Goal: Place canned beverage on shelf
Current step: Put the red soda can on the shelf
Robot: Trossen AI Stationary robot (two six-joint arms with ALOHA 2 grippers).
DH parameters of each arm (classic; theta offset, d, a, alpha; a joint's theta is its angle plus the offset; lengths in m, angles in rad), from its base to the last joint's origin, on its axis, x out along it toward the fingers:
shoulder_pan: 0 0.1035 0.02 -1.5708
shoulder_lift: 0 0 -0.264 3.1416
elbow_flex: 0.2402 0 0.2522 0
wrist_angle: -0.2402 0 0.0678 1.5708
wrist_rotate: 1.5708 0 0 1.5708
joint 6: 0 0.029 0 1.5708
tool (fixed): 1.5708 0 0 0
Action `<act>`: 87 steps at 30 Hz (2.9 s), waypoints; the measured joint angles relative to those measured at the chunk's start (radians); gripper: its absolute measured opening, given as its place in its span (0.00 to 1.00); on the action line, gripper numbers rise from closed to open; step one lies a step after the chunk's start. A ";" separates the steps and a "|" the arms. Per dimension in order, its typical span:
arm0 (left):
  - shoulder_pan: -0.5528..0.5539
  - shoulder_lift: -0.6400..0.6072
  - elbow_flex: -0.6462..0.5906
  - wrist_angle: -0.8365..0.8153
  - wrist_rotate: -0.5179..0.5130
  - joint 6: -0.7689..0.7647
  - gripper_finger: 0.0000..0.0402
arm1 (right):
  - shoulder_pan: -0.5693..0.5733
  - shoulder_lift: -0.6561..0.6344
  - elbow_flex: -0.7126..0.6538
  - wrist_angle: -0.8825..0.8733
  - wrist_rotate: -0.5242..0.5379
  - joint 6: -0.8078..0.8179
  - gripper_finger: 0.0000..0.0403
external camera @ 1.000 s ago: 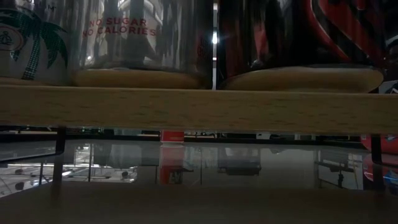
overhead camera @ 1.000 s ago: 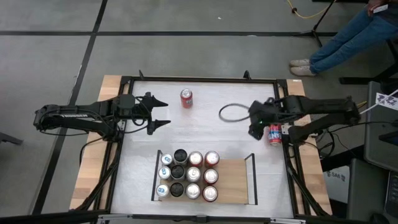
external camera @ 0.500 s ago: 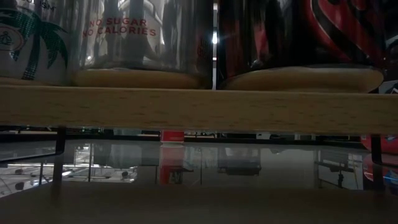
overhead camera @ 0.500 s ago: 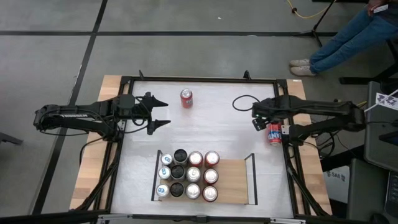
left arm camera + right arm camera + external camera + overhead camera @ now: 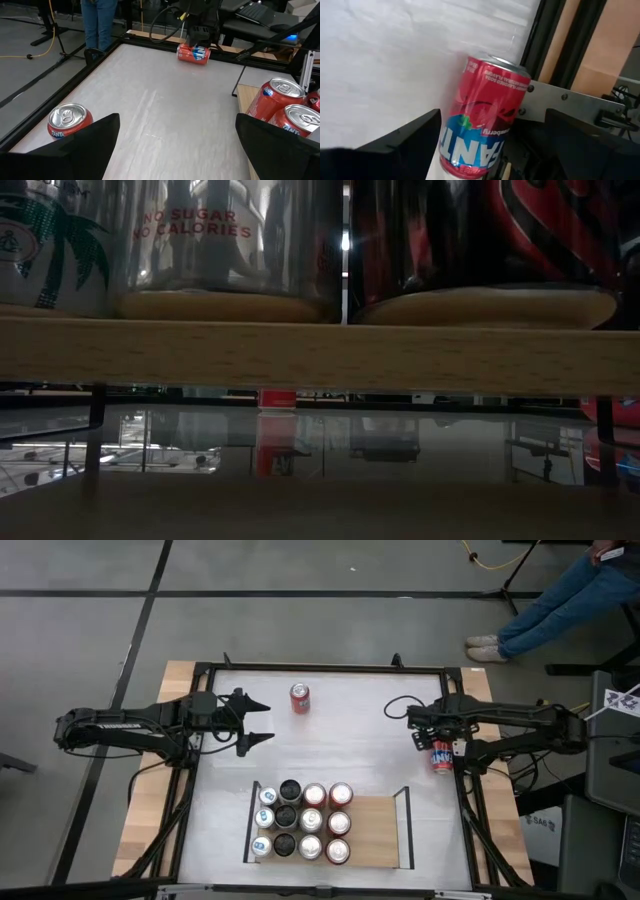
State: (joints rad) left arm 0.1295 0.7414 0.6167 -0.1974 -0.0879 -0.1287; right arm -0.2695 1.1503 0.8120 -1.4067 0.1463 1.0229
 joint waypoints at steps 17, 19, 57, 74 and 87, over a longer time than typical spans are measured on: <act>0.000 0.000 0.000 0.000 0.000 0.000 0.97 | -0.010 0.219 0.000 -0.002 0.009 0.014 0.85; 0.000 0.000 0.000 0.000 0.000 0.000 0.97 | -0.031 0.259 0.000 -0.002 -0.004 -0.007 0.85; 0.000 0.000 0.000 0.000 0.004 0.000 0.97 | -0.175 0.468 0.014 0.240 -0.296 -0.380 0.85; 0.000 0.000 0.000 0.000 0.004 0.000 0.97 | -0.175 0.468 0.014 0.267 -0.294 -0.375 0.73; 0.000 0.000 0.000 0.040 0.004 0.000 0.97 | -0.176 0.470 0.112 0.389 -0.323 -0.408 0.76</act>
State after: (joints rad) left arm 0.1295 0.7410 0.6167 -0.1574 -0.0841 -0.1284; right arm -0.4454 1.6203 0.9239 -1.0177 -0.1764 0.6153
